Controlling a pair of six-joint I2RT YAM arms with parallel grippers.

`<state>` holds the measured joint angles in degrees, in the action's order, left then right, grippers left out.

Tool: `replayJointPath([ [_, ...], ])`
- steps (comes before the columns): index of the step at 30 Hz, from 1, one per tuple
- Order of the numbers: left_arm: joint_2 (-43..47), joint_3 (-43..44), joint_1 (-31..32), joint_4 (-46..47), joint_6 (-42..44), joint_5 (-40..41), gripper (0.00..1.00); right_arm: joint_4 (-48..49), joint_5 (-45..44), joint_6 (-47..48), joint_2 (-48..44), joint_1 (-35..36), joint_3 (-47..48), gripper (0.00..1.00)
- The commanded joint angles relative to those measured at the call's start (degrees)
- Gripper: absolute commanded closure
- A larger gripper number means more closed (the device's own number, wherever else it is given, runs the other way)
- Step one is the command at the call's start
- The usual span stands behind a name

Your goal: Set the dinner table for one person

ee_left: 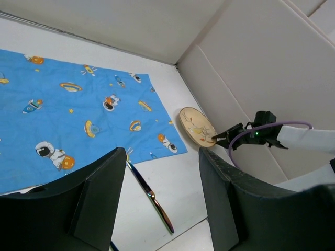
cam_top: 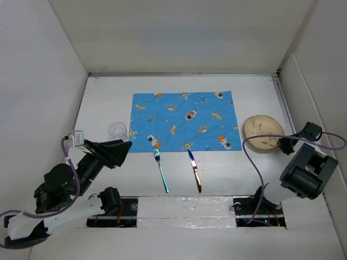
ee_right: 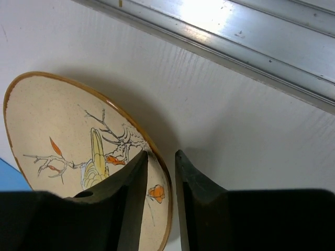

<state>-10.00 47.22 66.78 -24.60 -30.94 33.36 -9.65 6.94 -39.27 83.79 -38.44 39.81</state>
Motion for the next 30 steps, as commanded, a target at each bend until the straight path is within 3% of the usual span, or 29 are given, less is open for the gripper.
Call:
replayJointPath([
  [1, -0.46, 0.06, 0.36, 0.17, -0.79, 1.44, 0.46, 1.56, 3.60, 1.65, 0.15, -0.24, 1.67, 0.68],
  [6, -0.63, -0.02, 0.36, 0.25, -0.88, 1.53, 0.46, 0.95, 7.55, 2.53, -1.25, 1.08, -0.77, 0.44],
  [13, -0.11, 0.06, 0.36, 0.96, -0.35, 0.30, 0.46, 0.50, 5.36, 0.33, -10.39, 1.08, -7.63, 0.37],
  [19, 1.56, -0.38, 0.36, 1.75, -0.09, -0.67, 0.46, 1.56, 6.86, -4.94, -9.44, 3.19, -10.19, 0.43],
  [26, 2.00, -0.81, 0.36, 2.28, 0.26, -1.11, 0.46, 14.37, 6.77, -12.75, -5.14, 5.29, -15.38, 0.44],
  [29, 1.65, -0.73, 0.36, 1.93, 0.26, -0.85, 0.47, 17.30, 5.63, -15.39, -4.42, 6.71, -16.35, 0.50],
  [30, 1.74, -0.81, 0.36, 1.92, 0.26, -0.85, 0.47, 17.73, 4.32, -16.18, -4.86, 7.32, -16.95, 0.60],
])
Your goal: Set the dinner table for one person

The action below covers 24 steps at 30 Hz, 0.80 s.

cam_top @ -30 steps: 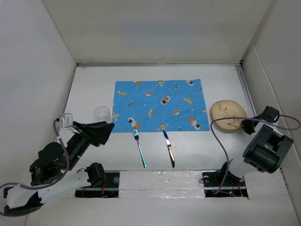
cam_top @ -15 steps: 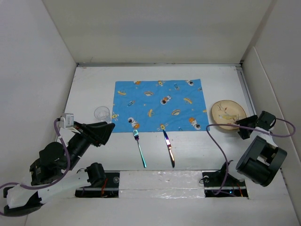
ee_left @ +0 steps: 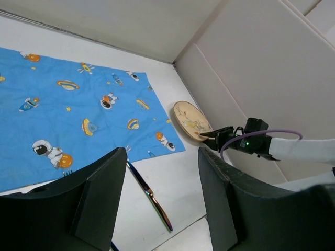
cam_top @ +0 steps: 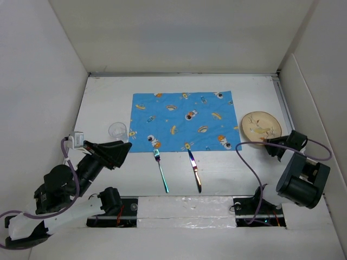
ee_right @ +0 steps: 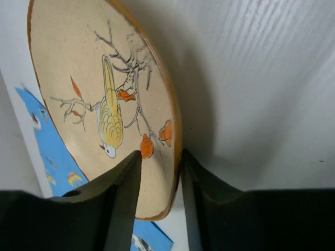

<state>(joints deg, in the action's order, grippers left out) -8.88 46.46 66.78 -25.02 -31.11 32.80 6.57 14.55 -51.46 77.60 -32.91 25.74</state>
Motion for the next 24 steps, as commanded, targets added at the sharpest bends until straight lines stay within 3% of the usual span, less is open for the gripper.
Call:
replayJointPath([
  [1, 0.54, 0.12, 0.36, 2.51, 0.44, -0.28, 0.47, 2.13, -3.99, -4.87, 0.54, 2.31, -3.41, 0.66],
  [4, 0.19, -0.05, 0.36, 2.34, 0.44, -0.01, 0.47, 5.11, -6.37, -8.99, -3.59, 3.02, -6.39, 0.85],
  [9, -0.17, -0.22, 0.36, 2.16, 0.26, 0.34, 0.47, 5.56, -7.25, -11.38, -8.16, 3.55, -8.60, 1.00],
  [17, -2.97, -0.14, 0.36, 1.11, -0.09, 1.83, 0.47, -4.36, -13.84, -8.84, -35.63, 4.25, -3.25, 1.00],
  [20, -4.12, -0.14, 0.36, 0.76, -0.17, 2.45, 0.48, -4.11, -9.12, -3.67, -38.92, 4.78, 2.81, 1.00],
  [24, -5.09, 0.04, 0.36, -0.47, -1.05, 4.99, 0.48, -4.02, 6.42, 1.44, -32.72, 8.63, 12.57, 1.00],
])
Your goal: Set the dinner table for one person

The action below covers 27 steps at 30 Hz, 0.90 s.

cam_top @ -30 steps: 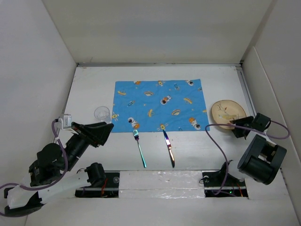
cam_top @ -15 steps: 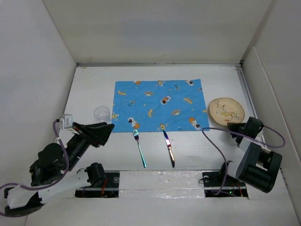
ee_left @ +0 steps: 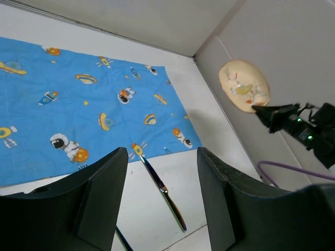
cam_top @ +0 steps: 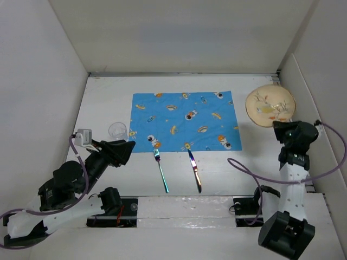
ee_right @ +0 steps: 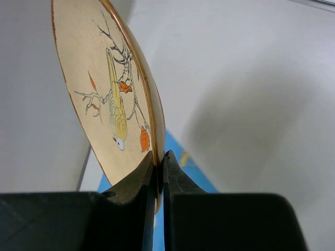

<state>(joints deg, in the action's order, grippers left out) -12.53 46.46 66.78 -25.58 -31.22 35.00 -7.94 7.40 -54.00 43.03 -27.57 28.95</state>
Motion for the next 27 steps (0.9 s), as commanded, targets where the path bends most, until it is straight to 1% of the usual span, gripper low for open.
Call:
replayJointPath([
  [1, -1.61, 0.12, 0.36, -0.08, -1.12, 4.01, 0.48, 11.19, 15.52, 4.77, 3.37, 8.10, 12.07, 1.00],
  [3, -1.79, 0.30, 0.36, -0.95, -1.47, 5.33, 0.48, 13.21, 18.25, 5.75, 6.35, 14.36, 14.11, 1.00],
  [4, -1.70, 0.30, 0.36, -1.13, -2.17, 6.99, 0.48, 15.13, 19.22, 5.75, 9.59, 21.35, 14.46, 1.00],
  [5, -1.53, 0.30, 0.36, -1.57, -2.35, 7.53, 0.48, 19.33, 19.93, 5.48, 11.19, 24.81, 15.08, 1.00],
  [6, -1.35, 0.30, 0.36, -1.75, -2.53, 8.23, 0.48, 21.20, 20.02, 4.87, 12.94, 28.24, 15.26, 1.00],
  [7, -1.26, 0.30, 0.36, -1.84, -3.05, 9.46, 0.48, 23.83, 19.59, 4.69, 16.96, 31.76, 15.43, 1.00],
  [8, -1.26, 0.39, 0.36, -2.53, -3.23, 10.08, 0.48, 26.81, 18.89, 5.13, 19.09, 38.06, 17.00, 1.00],
  [9, -1.26, 0.30, 0.36, -2.98, -3.49, 10.69, 0.48, 26.75, 18.45, 5.57, 21.38, 40.29, 18.32, 1.00],
  [10, -1.26, 0.56, 0.36, -3.42, -4.02, 11.92, 0.48, 26.84, 19.22, 5.92, 26.01, 41.97, 19.47, 1.00],
  [11, -1.26, 0.56, 0.36, -4.46, -5.07, 12.45, 0.48, 28.67, 19.75, 5.92, 28.06, 44.60, 20.52, 1.00],
  [13, -1.61, 0.65, 0.36, -4.91, -5.86, 13.68, 0.49, 31.40, 20.46, 4.96, 31.75, 46.20, 21.76, 1.00],
  [14, -1.79, 0.65, 0.36, -5.52, -6.22, 14.12, 0.49, 33.41, 21.07, 4.43, 34.90, 46.21, 22.11, 1.00],
  [18, -2.84, 1.18, 0.36, -6.58, -6.92, 15.62, 0.49, 37.47, 23.97, 3.11, 42.48, 46.73, 23.34, 1.00],
  [19, -3.19, 1.09, 0.36, -6.58, -6.83, 16.14, 0.49, 36.35, 24.94, 3.89, 44.32, 46.73, 26.13, 1.00],
  [20, -3.81, 1.09, 0.36, -6.76, -7.01, 16.41, 0.49, 31.11, 26.16, 6.25, 47.82, 46.73, 29.20, 1.00],
  [21, -3.81, 1.09, 0.36, -6.76, -7.01, 16.41, 0.49, 31.06, 26.78, 7.14, 49.33, 46.73, 29.23, 1.00],
  [22, -4.33, 1.18, 0.36, -6.93, -7.10, 16.41, 0.49, 30.10, 27.23, 7.85, 50.74, 46.73, 31.41, 1.00],
  [26, -5.48, 1.44, 0.36, -7.72, -7.53, 17.03, 0.49, 24.74, 29.51, 11.19, 57.85, 46.12, 35.47, 1.00],
  [27, -5.48, 1.44, 0.36, -7.73, -7.54, 16.85, 0.49, 24.73, 29.52, 11.19, 57.87, 46.12, 35.47, 1.00],
])
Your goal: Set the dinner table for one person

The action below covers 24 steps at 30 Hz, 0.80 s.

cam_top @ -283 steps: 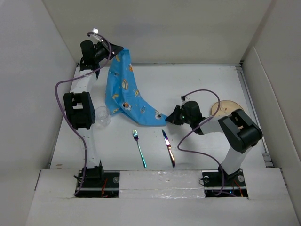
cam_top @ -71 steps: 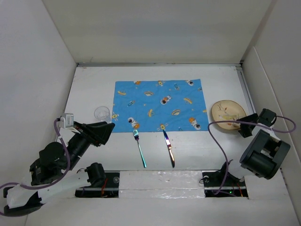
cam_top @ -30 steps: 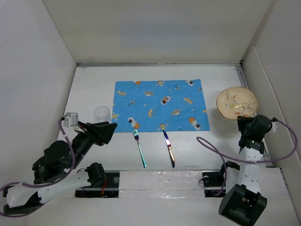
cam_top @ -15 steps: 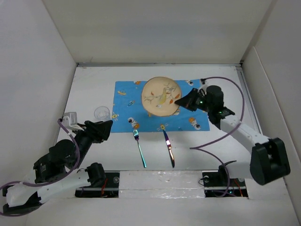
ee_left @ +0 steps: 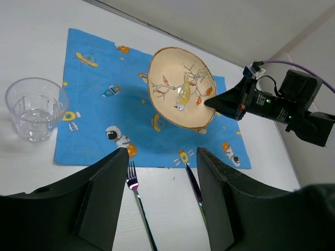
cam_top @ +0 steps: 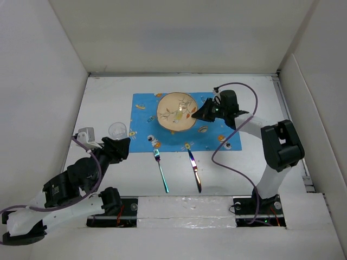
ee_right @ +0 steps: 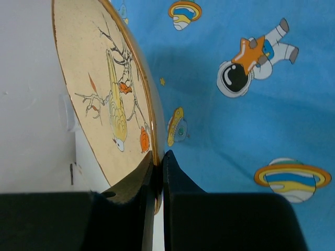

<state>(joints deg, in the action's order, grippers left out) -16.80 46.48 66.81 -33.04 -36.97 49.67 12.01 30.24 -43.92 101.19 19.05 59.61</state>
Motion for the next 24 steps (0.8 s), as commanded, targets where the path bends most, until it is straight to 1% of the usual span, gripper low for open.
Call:
replayJointPath([
  [1, -1.22, 1.33, 0.34, -0.27, -1.88, 2.10, 0.49, 3.99, 6.76, 1.73, 0.41, -0.50, 5.51, 1.00],
  [8, -1.22, 1.07, 0.34, 0.16, -1.44, 2.01, 0.49, 3.46, 7.03, 2.61, 3.93, -1.56, 5.43, 1.00],
  [18, -1.92, 1.16, 0.34, 0.16, -1.18, 1.22, 0.49, 1.61, 7.81, 4.28, 8.50, -2.61, 8.15, 1.00],
  [24, -1.92, 1.07, 0.34, 0.43, -1.09, 1.04, 0.49, 1.35, 7.56, 3.76, 11.05, -3.14, 9.38, 1.00],
])
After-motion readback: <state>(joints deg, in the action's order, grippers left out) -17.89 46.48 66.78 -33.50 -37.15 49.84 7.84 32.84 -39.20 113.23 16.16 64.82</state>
